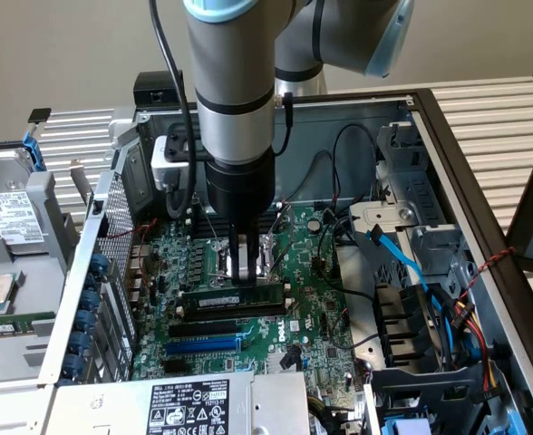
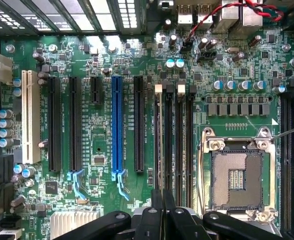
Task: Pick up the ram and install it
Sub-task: 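Insert the ram into the slot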
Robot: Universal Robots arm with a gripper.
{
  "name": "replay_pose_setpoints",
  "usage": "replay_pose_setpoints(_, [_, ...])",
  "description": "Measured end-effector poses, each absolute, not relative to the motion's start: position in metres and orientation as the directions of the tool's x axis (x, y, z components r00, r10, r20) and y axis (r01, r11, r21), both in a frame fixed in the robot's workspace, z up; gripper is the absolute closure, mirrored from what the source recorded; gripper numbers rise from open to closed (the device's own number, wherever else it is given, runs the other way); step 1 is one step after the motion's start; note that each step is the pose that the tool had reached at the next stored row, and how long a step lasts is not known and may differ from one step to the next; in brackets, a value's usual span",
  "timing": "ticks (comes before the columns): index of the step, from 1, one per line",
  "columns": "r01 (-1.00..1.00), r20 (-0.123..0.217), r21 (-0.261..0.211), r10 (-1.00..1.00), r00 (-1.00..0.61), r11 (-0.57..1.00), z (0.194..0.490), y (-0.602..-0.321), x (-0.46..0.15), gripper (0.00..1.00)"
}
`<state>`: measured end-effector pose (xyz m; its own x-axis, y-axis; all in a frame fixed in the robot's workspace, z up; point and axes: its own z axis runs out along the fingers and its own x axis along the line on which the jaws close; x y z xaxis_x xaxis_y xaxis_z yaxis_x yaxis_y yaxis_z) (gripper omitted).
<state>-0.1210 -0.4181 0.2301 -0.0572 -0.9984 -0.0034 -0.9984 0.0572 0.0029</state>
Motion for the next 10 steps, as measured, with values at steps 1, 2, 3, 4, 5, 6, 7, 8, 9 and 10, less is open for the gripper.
replay_pose_setpoints(1, [-0.998, -0.003, 0.007, -0.998, -0.057, 0.057, 0.2300, -0.4180, -0.1209, 0.88])
replay_pose_setpoints(2, [-0.998, -0.003, 0.011, -0.998, -0.057, 0.057, 0.2299, -0.4180, -0.1210, 0.88])
replay_pose_setpoints(3, [-0.998, -0.002, 0.013, -0.998, -0.058, 0.058, 0.2301, -0.4182, -0.1210, 0.88])
replay_pose_setpoints(4, [-0.998, 0.000, 0.014, -0.998, -0.058, 0.058, 0.2302, -0.4184, -0.1208, 0.88])
replay_pose_setpoints(5, [-0.998, 0.000, 0.014, -0.998, -0.058, 0.058, 0.2302, -0.4184, -0.1208, 0.88])
replay_pose_setpoints(6, [-0.998, 0.000, 0.014, -0.998, -0.058, 0.058, 0.2301, -0.4185, -0.1208, 0.88])
replay_pose_setpoints(7, [-0.998, 0.000, 0.014, -0.998, -0.058, 0.058, 0.2301, -0.4185, -0.1208, 0.88])
replay_pose_setpoints(8, [-0.998, 0.000, 0.014, -0.998, -0.058, 0.058, 0.2301, -0.4185, -0.1208, 0.88])
replay_pose_setpoints(9, [-0.998, 0.000, 0.014, -0.998, -0.058, 0.058, 0.2301, -0.4186, -0.1207, 0.88])
replay_pose_setpoints(10, [-0.998, 0.000, 0.014, -0.998, -0.058, 0.058, 0.2301, -0.4187, -0.1207, 0.88])
